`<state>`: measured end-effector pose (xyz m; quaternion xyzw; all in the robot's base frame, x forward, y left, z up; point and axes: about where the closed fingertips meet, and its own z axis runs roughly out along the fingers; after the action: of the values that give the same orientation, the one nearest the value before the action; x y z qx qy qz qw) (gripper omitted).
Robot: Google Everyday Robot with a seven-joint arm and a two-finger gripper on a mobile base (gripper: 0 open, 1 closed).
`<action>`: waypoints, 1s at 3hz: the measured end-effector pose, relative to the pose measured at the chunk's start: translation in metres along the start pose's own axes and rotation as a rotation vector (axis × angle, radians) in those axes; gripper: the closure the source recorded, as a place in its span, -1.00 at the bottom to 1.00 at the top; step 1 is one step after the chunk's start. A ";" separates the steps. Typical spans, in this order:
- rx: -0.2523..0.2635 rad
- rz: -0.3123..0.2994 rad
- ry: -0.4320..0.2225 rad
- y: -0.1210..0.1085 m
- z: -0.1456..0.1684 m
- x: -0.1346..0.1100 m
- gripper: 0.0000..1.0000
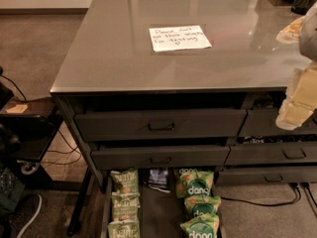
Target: Pick blue chip bag from bottom drawer and place on counter
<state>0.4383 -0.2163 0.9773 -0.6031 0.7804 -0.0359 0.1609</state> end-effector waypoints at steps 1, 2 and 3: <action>0.000 0.000 0.000 0.000 0.000 0.000 -1.00; -0.030 0.023 -0.038 0.018 0.026 -0.002 -1.00; -0.051 0.071 -0.106 0.051 0.070 -0.011 -1.00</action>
Offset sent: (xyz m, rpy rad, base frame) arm -0.0256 0.0302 -0.0932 0.1516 0.0859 -0.0182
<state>0.4136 -0.1821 0.9008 -0.5800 0.7924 0.0218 0.1877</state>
